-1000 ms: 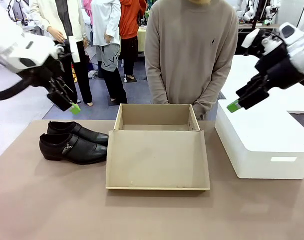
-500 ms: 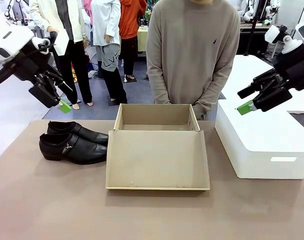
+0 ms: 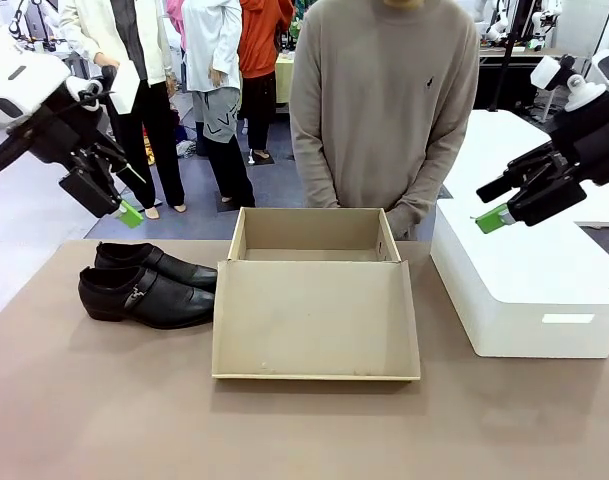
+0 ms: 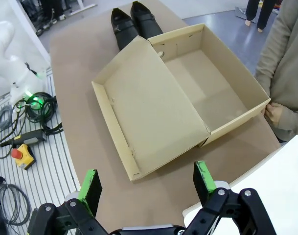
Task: Pack the shoes into the box.
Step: Place one shoe of the Shoes into the Shoes Box.
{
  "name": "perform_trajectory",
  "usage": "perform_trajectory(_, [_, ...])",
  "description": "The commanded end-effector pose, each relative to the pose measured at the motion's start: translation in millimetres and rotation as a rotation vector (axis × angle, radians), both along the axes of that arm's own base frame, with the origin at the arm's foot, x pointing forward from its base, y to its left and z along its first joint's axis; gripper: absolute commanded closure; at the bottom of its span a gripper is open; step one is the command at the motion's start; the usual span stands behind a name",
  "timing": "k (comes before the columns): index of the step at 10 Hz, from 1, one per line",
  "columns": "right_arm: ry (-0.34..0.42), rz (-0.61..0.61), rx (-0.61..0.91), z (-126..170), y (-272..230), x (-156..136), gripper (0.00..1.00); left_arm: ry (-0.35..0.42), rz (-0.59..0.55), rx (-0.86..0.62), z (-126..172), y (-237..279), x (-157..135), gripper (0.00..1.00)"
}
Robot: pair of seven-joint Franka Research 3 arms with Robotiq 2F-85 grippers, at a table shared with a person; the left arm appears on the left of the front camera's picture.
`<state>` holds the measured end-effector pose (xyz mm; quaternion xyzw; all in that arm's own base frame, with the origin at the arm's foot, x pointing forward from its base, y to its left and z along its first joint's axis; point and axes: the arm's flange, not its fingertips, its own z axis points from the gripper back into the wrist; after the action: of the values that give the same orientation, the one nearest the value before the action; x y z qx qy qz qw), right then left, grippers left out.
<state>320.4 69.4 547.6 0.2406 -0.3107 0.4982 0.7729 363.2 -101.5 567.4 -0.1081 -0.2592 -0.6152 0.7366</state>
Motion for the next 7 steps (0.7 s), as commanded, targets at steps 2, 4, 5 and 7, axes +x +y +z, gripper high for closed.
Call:
perform_trajectory(2, [-0.020,0.028,0.011,0.3,-0.5,2.6,0.00,0.007,-0.013,-0.017,0.9,1.4,0.3,0.00])
perform_trajectory(4, [-0.020,0.028,0.011,0.3,-0.5,2.6,0.00,0.007,-0.013,-0.017,0.9,1.4,0.3,0.00])
perform_trajectory(5, [-0.020,0.028,0.011,0.3,-0.5,2.6,0.00,0.007,-0.013,-0.017,0.9,1.4,0.3,0.00])
perform_trajectory(7, [-0.020,0.028,0.011,0.3,-0.5,2.6,0.00,0.007,-0.013,-0.017,0.9,1.4,0.3,0.00])
